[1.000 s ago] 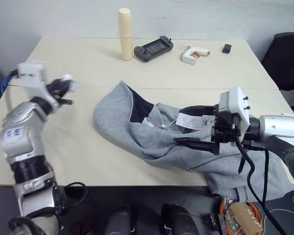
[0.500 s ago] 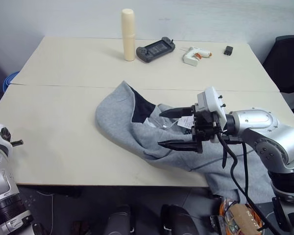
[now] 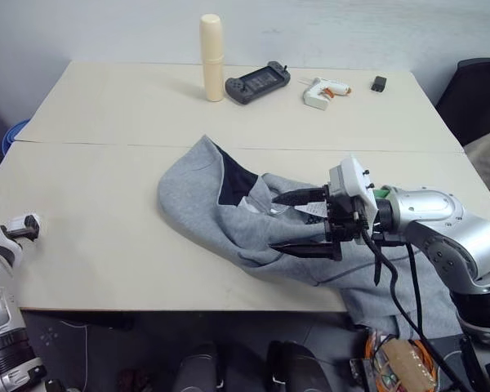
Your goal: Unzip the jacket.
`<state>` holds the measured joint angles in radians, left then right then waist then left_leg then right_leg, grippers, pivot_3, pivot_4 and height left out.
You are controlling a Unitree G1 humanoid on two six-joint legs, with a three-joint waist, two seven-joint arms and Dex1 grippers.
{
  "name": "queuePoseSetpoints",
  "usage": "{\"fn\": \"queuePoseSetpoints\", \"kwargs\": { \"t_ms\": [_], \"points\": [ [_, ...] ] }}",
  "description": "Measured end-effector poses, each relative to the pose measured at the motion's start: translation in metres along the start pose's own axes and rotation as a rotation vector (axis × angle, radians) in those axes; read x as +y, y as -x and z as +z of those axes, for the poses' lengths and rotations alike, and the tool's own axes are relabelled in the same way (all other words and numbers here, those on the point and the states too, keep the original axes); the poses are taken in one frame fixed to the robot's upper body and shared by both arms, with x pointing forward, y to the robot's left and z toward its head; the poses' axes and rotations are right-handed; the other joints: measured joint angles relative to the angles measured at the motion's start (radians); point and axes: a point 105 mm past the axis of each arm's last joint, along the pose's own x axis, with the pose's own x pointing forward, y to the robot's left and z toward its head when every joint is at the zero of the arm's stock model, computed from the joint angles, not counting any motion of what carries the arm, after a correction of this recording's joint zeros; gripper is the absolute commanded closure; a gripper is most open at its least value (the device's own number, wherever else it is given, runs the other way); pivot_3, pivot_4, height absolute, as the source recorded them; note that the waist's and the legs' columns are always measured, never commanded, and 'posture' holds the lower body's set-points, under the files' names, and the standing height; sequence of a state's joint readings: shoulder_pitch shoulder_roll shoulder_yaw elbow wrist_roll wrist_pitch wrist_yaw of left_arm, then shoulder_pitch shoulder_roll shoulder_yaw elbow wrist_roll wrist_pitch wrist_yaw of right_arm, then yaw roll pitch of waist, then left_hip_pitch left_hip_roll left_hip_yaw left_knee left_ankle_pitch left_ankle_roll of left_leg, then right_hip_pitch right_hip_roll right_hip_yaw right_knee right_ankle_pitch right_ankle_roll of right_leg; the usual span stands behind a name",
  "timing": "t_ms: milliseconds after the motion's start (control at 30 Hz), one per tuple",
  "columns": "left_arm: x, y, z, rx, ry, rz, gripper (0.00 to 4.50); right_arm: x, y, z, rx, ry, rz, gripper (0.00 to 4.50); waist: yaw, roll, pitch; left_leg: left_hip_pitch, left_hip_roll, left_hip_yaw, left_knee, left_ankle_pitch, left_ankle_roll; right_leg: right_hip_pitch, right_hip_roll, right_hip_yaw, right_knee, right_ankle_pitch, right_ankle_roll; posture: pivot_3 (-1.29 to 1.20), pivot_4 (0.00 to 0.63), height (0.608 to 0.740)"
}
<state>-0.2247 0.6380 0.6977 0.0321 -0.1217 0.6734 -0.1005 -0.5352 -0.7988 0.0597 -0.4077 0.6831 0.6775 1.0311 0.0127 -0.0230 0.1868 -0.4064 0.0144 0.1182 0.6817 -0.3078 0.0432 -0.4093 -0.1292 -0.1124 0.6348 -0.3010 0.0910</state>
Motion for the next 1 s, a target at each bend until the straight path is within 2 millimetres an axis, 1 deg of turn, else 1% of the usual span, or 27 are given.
{"fn": "queuePoseSetpoints", "kwargs": {
  "t_ms": [33,67,133,167,200,233,300,333,400,467,533,633,667,700,800,833,900,933,1000],
  "points": [
    [-0.004,0.003,0.01,-0.008,0.0,-0.058,0.05,-0.003,0.012,-0.004,0.034,0.004,-0.042,0.0,0.003,0.0,0.0,0.0,0.0,0.0,0.0,0.0,0.0,0.0,0.0,0.0,-0.001,0.0,0.0,0.0,0.15,0.74],
    [-0.004,0.004,0.016,-0.017,-0.004,-0.076,0.05,-0.005,0.016,-0.005,0.051,0.008,-0.061,0.0,0.003,0.0,0.0,0.0,0.0,0.0,0.0,-0.001,0.0,0.0,0.0,0.0,-0.001,0.0,0.0,0.0,0.15,0.74],
    [-0.02,0.01,0.041,-0.054,0.024,-0.239,0.05,-0.007,0.033,-0.01,0.094,0.016,-0.11,0.0,0.008,0.0,0.0,0.0,0.0,-0.001,0.0,-0.002,-0.003,0.0,0.0,-0.001,-0.001,0.0,0.0,0.0,0.15,0.74],
    [-0.031,0.018,0.063,-0.108,0.023,-0.362,0.05,-0.008,0.043,-0.013,0.116,0.008,-0.144,0.0,0.01,0.0,0.0,0.0,0.0,-0.001,0.0,-0.003,-0.005,0.0,0.0,-0.001,-0.005,0.0,-0.001,0.0,0.15,0.74],
    [-0.039,0.025,0.08,-0.161,0.012,-0.435,0.05,-0.009,0.047,-0.013,0.117,0.008,-0.16,0.0,0.006,0.0,0.0,0.001,0.0,0.0,0.0,-0.003,-0.005,0.001,-0.001,0.0,-0.006,0.0,-0.001,0.0,0.15,0.74],
    [-0.045,0.03,0.09,-0.191,0.012,-0.495,0.05,-0.008,0.049,-0.013,0.116,0.008,-0.167,0.0,0.005,0.0,0.0,0.001,0.0,0.0,-0.001,-0.003,-0.006,0.001,-0.001,0.0,-0.006,0.0,-0.001,0.0,0.15,0.74],
    [-0.079,0.057,0.116,-0.269,-0.003,-0.766,0.05,-0.003,0.062,-0.023,0.16,-0.034,-0.196,0.0,0.008,0.0,0.0,0.002,0.0,0.0,-0.001,-0.003,-0.005,0.002,0.0,0.0,-0.006,-0.001,-0.001,0.0,0.15,0.74],
    [-0.095,0.068,0.121,-0.283,-0.011,-0.886,0.05,0.0,0.068,-0.026,0.173,-0.045,-0.212,0.0,0.007,0.001,0.001,0.002,0.0,0.0,-0.001,-0.002,-0.003,0.002,0.0,0.0,-0.006,-0.001,-0.001,0.0,0.15,0.74],
    [-0.13,0.089,0.12,-0.277,-0.07,-1.102,0.05,0.008,0.08,-0.035,0.22,-0.079,-0.229,0.0,0.009,0.002,0.001,0.002,0.0,0.001,-0.001,-0.001,-0.001,0.002,0.001,0.0,-0.006,-0.001,-0.001,0.0,0.15,0.74],
    [-0.168,0.113,0.106,-0.23,-0.166,-1.335,0.05,0.016,0.095,-0.042,0.269,-0.12,-0.247,0.0,0.012,0.002,0.001,0.002,0.0,0.002,-0.001,0.0,0.0,0.003,0.001,0.0,-0.006,-0.001,-0.001,0.0,0.15,0.74],
    [-0.205,0.144,0.087,-0.179,-0.285,-1.6,0.05,0.022,0.107,-0.044,0.324,-0.115,-0.258,0.0,0.012,0.002,0.001,0.002,-0.001,0.003,-0.001,0.0,0.001,0.003,0.002,0.001,-0.006,0.0,-0.001,0.0,0.15,0.74],
    [-0.243,0.177,0.074,-0.199,-0.487,-1.88,0.05,0.028,0.122,-0.057,0.461,-0.051,-0.257,0.0,0.013,0.002,0.001,0.004,0.0,0.004,-0.001,0.0,0.001,0.004,0.005,0.002,-0.006,0.0,-0.001,0.0,0.15,0.74],
    [-0.248,0.18,0.074,-0.209,-0.507,-1.914,0.05,0.028,0.123,-0.058,0.471,-0.039,-0.254,0.0,0.011,0.002,0.001,0.004,0.0,0.005,-0.001,0.0,0.001,0.004,0.007,0.002,-0.006,0.0,-0.001,0.0,0.15,0.74],
    [-0.257,0.184,0.075,-0.222,-0.535,-1.977,0.05,0.026,0.126,-0.059,0.484,-0.02,-0.26,0.0,0.009,0.002,0.001,0.004,0.001,0.005,0.0,0.0,0.0,0.003,0.012,0.004,-0.006,0.0,-0.001,0.0,0.15,0.74],
    [-0.264,0.186,0.075,-0.232,-0.566,-2.038,0.05,0.017,0.13,-0.059,0.516,0.028,-0.288,0.0,0.003,0.002,0.001,0.005,0.002,0.006,0.0,0.001,0.0,0.003,0.014,0.005,-0.006,0.0,-0.001,0.0,0.15,0.74],
    [-0.27,0.187,0.073,-0.234,-0.604,-2.087,0.05,0.007,0.139,-0.065,0.622,0.113,-0.3,0.0,0.003,0.003,0.001,0.005,0.002,0.007,0.0,0.001,0.0,0.002,0.014,0.006,-0.006,-0.001,-0.001,0.0,0.15,0.74],
    [-0.273,0.186,0.07,-0.235,-0.621,-2.116,0.05,-0.002,0.152,-0.073,0.712,0.163,-0.308,0.0,0.005,0.003,0.001,0.004,0.002,0.007,0.001,0.001,0.001,0.001,0.014,0.006,-0.006,-0.001,-0.001,0.0,0.15,0.74],
    [-0.275,0.186,0.069,-0.234,-0.625,-2.129,0.05,-0.01,0.158,-0.074,0.739,0.179,-0.324,0.0,0.006,0.003,0.001,0.003,0.002,0.007,0.001,0.001,0.001,0.001,0.014,0.006,-0.006,-0.001,-0.001,0.0,0.15,0.74],
    [-0.276,0.188,0.069,-0.247,-0.625,-2.145,0.05,-0.025,0.169,-0.068,0.759,0.196,-0.36,0.0,0.005,0.004,0.002,0.003,0.002,0.007,0.001,0.001,0.001,0.001,0.014,0.006,-0.006,-0.001,-0.001,0.0,0.15,0.74]
  ]
}}
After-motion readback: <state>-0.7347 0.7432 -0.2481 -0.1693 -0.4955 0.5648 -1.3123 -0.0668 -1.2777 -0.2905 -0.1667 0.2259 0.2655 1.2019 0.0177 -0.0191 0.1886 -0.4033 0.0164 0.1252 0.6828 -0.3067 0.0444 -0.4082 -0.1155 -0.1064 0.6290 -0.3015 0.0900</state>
